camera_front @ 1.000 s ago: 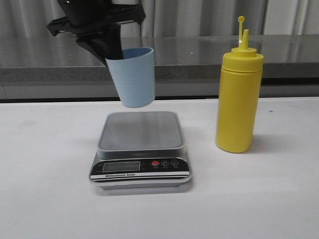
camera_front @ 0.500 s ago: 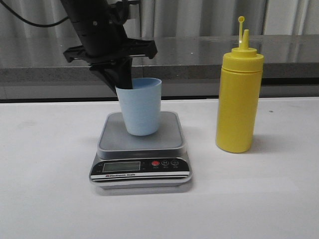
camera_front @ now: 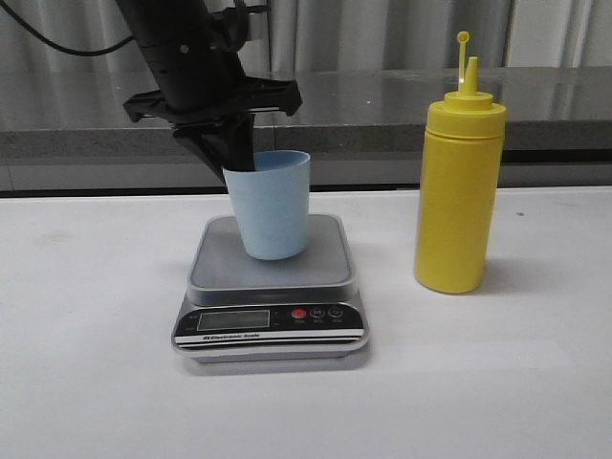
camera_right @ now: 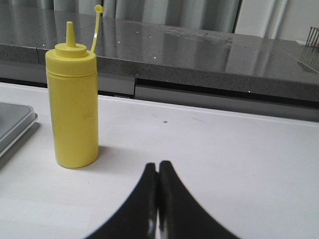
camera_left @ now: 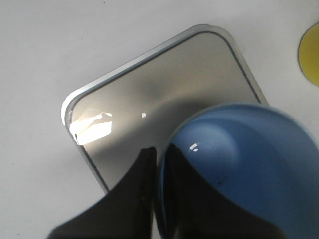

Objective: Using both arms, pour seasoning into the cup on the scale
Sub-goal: 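Lower the cup onto the scale, open the left gripper, withdraw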

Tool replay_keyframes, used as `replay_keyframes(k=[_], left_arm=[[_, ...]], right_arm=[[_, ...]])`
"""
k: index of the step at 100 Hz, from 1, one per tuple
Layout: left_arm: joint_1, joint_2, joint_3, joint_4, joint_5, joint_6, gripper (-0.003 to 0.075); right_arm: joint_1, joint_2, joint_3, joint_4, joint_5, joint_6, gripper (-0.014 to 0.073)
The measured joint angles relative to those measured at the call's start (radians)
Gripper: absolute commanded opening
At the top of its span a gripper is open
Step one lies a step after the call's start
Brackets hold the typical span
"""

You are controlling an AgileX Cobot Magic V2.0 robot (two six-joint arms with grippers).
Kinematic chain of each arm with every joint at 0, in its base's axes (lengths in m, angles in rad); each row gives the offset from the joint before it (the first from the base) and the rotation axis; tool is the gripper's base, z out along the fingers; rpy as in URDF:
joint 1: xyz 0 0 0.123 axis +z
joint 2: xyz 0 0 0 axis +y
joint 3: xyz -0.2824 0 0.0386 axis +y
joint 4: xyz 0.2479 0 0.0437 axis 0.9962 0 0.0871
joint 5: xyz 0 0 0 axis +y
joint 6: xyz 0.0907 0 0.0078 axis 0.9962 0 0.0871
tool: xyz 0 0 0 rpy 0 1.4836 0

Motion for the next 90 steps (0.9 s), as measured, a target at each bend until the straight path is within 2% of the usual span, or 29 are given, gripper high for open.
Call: replay_keyframes(k=[41, 48, 90], left_arm=[[-0.002, 0.015, 0.000, -0.005, 0.004, 0.013, 0.0428], [-0.002, 0.013, 0.000, -0.005, 0.004, 0.013, 0.0449], [-0.002, -0.119, 0.000, 0.007, 0.012, 0.013, 0.0450]], right_arm=[[0.000, 0.000, 0.000, 0.000, 0.000, 0.000, -0.0068], [0.000, 0.000, 0.000, 0.000, 0.000, 0.000, -0.0068], [0.000, 0.000, 0.000, 0.000, 0.000, 0.000, -0.0068]])
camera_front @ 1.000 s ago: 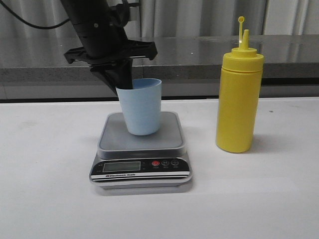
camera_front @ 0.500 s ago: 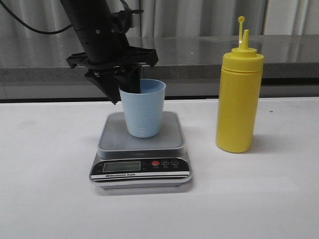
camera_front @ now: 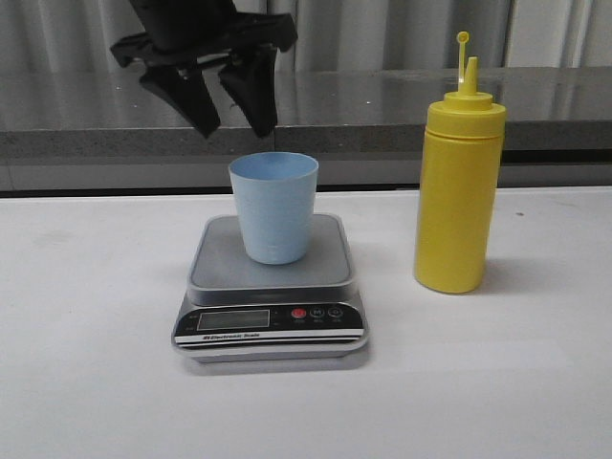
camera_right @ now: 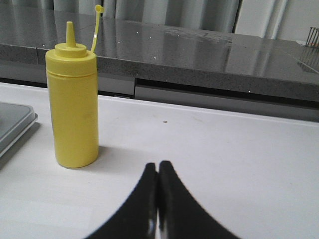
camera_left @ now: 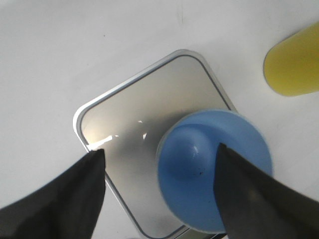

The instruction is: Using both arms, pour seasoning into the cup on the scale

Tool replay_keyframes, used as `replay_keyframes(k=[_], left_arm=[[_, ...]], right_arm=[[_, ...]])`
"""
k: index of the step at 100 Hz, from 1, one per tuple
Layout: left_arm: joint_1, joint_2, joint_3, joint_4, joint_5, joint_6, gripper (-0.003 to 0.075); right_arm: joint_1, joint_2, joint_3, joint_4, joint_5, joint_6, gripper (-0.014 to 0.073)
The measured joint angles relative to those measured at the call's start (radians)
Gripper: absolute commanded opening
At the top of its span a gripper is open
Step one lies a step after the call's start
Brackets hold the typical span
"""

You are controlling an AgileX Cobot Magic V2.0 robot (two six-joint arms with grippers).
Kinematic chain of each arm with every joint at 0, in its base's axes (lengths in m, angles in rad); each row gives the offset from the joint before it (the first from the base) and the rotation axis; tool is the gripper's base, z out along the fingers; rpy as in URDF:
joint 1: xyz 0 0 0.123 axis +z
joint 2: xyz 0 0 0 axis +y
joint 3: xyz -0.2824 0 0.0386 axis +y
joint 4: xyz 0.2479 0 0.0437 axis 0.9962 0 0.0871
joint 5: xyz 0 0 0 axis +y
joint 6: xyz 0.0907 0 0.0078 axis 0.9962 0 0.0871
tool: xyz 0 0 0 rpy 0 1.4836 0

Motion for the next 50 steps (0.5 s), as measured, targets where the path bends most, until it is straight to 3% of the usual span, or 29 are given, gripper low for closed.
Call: replay_keyframes(k=[22, 50], left_arm=[[0.061, -0.110, 0.018, 0.018, 0.004, 0.002, 0.0449], [0.243, -0.302, 0.159, 0.032, -0.047, 0.002, 0.0449]], right_arm=[[0.000, 0.000, 0.000, 0.000, 0.000, 0.000, -0.0068], [0.000, 0.000, 0.000, 0.000, 0.000, 0.000, -0.0068]])
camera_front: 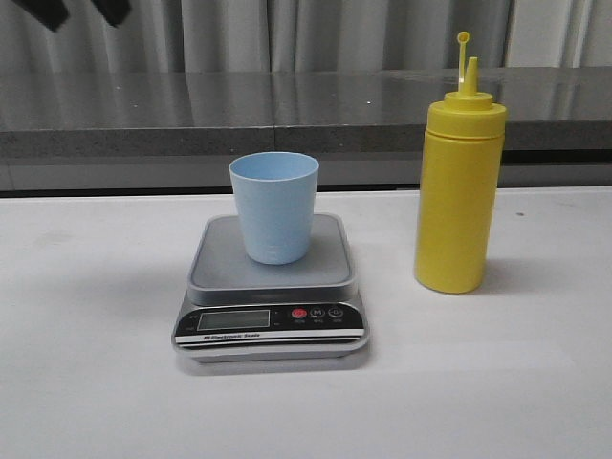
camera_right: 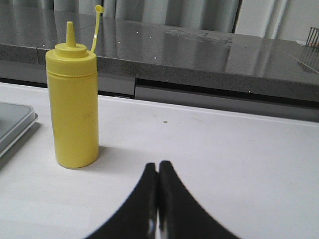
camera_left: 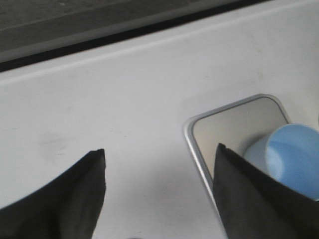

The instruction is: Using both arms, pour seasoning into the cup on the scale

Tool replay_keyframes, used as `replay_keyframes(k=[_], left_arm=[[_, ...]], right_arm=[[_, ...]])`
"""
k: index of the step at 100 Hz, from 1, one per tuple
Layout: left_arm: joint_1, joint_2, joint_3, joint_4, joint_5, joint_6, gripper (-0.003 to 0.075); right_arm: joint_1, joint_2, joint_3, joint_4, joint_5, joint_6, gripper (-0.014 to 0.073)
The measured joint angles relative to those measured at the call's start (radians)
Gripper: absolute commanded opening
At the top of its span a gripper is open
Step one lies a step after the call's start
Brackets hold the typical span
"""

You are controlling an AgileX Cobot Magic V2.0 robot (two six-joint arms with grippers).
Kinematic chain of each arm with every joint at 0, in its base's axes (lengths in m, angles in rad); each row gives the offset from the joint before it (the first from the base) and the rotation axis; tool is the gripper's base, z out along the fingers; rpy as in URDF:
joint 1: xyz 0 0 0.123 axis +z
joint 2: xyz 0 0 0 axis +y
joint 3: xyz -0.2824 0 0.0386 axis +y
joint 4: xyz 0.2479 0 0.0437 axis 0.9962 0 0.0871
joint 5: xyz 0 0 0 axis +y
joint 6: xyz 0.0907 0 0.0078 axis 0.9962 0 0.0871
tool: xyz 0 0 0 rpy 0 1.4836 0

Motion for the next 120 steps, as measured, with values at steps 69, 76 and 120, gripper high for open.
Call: replay_keyframes(k=[69, 76, 120], left_arm=[[0.098, -0.883, 0.879, 0.090, -0.507, 0.007, 0.0441], [0.098, -0.976, 0.947, 0.102, -0.522, 0.007, 0.0441], [0.098, -1.376, 1.173, 0.124, -0.537, 0.007, 0.0441]], right_arm=[[0.000, 0.000, 0.000, 0.000, 0.000, 0.000, -0.0068], [0.000, 0.000, 0.000, 0.000, 0.000, 0.000, -0.0068], [0.000, 0.000, 0.000, 0.000, 0.000, 0.000, -0.0068]])
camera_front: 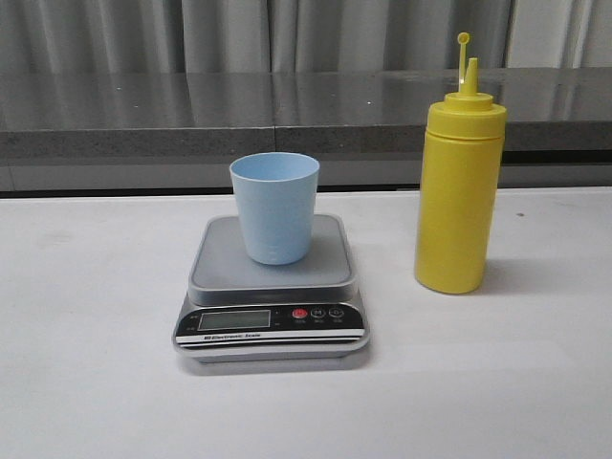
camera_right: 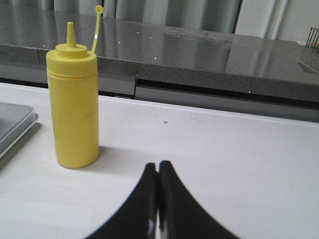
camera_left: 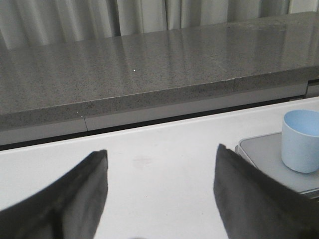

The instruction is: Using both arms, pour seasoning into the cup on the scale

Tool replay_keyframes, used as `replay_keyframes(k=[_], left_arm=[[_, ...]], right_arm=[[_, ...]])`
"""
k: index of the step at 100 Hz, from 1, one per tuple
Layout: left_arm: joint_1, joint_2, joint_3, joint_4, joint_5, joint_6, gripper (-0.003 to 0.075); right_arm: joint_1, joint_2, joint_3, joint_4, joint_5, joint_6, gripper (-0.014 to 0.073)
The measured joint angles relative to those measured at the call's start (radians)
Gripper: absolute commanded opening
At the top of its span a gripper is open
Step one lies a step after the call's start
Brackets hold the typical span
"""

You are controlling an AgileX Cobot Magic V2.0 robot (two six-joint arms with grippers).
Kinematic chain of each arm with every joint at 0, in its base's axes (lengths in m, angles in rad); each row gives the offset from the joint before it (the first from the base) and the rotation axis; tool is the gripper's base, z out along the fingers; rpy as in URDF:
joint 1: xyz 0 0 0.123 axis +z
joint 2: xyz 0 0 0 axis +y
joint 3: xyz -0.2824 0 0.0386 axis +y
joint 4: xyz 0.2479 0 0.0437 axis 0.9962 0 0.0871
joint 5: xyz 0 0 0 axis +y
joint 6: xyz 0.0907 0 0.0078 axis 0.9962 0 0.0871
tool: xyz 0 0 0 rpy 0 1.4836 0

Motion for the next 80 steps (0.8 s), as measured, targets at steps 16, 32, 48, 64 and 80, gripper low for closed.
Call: replay_keyframes(k=[16, 32, 48, 64, 80], left_arm=[[0.000, -0.018, 0.012, 0.043, -0.032, 0.000, 0.0441], [0.000, -0.021, 0.012, 0.054, -0.051, 0.000, 0.0441], [0.000, -0.021, 0.012, 0.054, -0.054, 0.000, 0.0440], [0.000, -0.021, 0.012, 0.054, -0.053, 0.000, 0.0408], [0.000, -0.021, 0.012, 0.056, -0.053, 0.000, 0.0242]], right_arm=[[0.000, 0.000, 0.000, 0.000, 0.000, 0.000, -0.0068], [0.000, 0.000, 0.000, 0.000, 0.000, 0.000, -0.0068], [0.000, 0.000, 0.000, 0.000, 0.000, 0.000, -0.0068], [0.000, 0.000, 0.000, 0.000, 0.000, 0.000, -0.0068], [0.000, 0.000, 0.000, 0.000, 0.000, 0.000, -0.0068]])
